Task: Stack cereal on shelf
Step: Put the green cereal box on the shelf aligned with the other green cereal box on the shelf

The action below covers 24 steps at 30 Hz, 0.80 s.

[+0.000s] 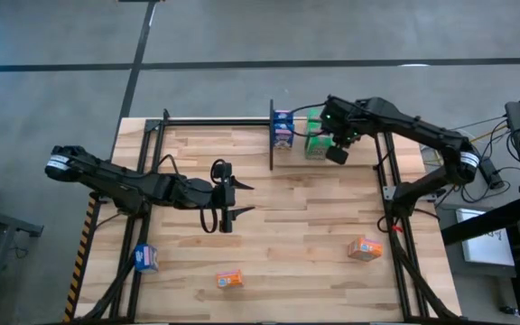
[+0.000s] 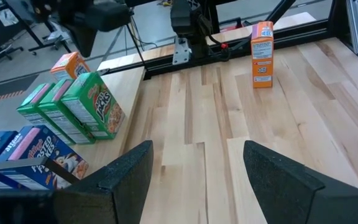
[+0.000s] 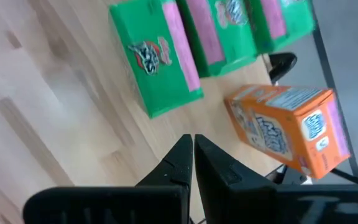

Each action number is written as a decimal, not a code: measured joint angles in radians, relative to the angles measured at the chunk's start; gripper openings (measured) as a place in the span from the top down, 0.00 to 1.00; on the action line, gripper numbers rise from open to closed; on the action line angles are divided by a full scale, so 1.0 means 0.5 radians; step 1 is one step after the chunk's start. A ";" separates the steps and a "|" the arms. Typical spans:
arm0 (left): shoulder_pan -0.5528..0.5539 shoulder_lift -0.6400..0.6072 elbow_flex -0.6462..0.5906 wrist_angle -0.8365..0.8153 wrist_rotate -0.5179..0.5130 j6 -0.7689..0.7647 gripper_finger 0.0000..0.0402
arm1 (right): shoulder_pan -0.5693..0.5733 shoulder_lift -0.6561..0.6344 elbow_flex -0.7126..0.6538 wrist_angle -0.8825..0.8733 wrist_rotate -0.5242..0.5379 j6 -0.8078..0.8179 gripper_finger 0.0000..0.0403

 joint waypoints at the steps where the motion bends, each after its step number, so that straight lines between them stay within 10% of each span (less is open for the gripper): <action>1: 0.000 0.001 0.000 -0.001 0.000 -0.006 0.42 | -0.008 0.000 -0.025 0.008 0.000 0.000 0.98; 24: 0.000 0.001 0.000 -0.014 0.000 -0.007 0.42 | -0.027 0.002 -0.251 0.334 0.015 -0.092 0.98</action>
